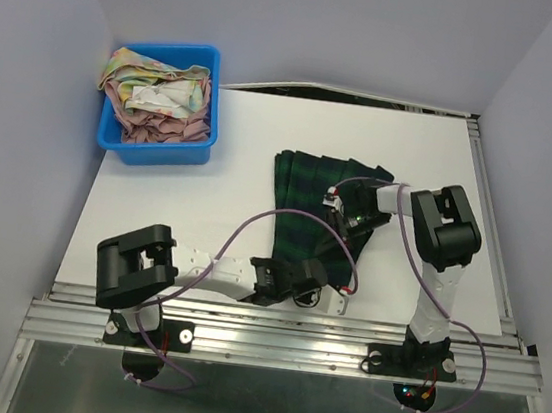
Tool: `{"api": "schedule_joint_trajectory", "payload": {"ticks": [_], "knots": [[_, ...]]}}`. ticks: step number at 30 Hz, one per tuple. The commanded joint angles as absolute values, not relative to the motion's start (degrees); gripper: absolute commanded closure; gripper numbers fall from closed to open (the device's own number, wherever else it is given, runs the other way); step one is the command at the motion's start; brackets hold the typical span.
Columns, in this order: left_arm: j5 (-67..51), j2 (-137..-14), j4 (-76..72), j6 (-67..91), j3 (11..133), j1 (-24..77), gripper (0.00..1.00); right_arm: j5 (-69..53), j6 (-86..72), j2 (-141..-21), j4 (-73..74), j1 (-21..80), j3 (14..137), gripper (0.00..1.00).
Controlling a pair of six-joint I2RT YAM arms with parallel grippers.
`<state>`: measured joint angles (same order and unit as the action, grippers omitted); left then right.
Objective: Fold and stack the skirts
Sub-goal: Fold the skirt
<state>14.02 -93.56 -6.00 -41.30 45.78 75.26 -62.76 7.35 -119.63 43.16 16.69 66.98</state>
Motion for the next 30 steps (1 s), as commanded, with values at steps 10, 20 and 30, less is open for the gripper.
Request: {"api": "schedule_joint_trajectory", "payload": {"ticks": [10,20,30], "knots": [[-12.81,-86.83,20.82,-30.15,58.79,73.48,1.00,-50.81,5.45,-117.94,42.80,11.87,92.89,0.37],[-40.67,-97.54,42.69,-34.36,76.97,60.22,1.00,-44.04,6.41,-126.03,35.34,16.42,86.16,0.37],[-34.81,-103.71,48.95,-39.72,93.23,52.92,1.00,-47.98,6.24,-124.19,29.36,21.96,71.64,0.44]]}}
